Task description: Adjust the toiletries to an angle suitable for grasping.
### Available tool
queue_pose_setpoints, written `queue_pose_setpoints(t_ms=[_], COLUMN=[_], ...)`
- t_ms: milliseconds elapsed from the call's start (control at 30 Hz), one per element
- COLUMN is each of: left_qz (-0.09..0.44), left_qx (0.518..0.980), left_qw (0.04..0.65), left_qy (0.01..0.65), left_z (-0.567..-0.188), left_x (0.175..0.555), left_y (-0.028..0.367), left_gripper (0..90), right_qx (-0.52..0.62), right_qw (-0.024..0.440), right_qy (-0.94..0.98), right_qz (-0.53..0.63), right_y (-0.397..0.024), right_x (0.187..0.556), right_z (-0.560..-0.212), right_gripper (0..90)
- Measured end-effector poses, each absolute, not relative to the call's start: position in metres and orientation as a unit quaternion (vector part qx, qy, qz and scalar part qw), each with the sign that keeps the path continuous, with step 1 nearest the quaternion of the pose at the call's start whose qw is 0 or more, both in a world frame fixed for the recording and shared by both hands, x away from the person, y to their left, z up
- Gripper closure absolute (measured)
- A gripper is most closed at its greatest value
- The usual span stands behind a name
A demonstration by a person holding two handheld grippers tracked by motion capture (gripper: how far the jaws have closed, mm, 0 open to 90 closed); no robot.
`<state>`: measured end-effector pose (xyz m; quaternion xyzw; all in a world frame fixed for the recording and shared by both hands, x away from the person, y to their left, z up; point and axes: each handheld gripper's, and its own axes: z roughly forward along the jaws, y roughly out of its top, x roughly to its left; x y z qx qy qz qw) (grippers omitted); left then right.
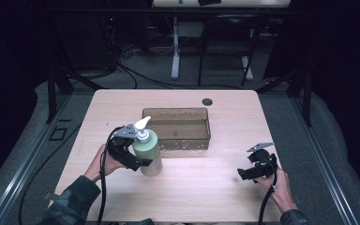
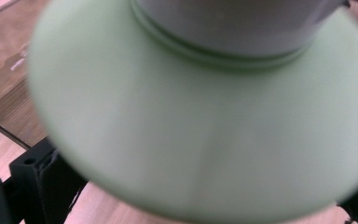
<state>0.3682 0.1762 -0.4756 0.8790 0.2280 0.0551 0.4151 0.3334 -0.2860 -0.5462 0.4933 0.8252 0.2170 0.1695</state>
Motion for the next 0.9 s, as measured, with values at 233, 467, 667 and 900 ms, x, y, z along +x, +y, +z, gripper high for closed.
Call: queue_pose_setpoints(t_ms=[233, 467, 667, 900], left_qz=[0.085, 0.112, 0.119, 0.111], left_qx=[0.849, 0.839, 0.85, 0.857], left_qw=[0.446, 0.452, 0.438, 0.438], left_qy=[0.269, 0.282, 0.269, 0.247], left_z=[-0.461, -0.451, -0.449, -0.449], left_x=[0.358, 0.351, 0.353, 0.364], left_y=[0.182, 0.18, 0.179, 0.181], left_gripper=[1.6, 11.2, 11.9, 12.1], right_qx=[0.493, 0.492, 0.492, 0.49], right_qw=[0.169, 0.168, 0.167, 0.168], right_qy=[0.826, 0.827, 0.827, 0.83], right_qz=[0.215, 0.215, 0.214, 0.208], right_y=[-0.286, -0.286, -0.286, -0.285], right_x=[0.333, 0.334, 0.334, 0.334], right_z=[-0.546, -0.546, -0.547, -0.548], right_gripper=[5.3, 5.3, 5.4, 5.6])
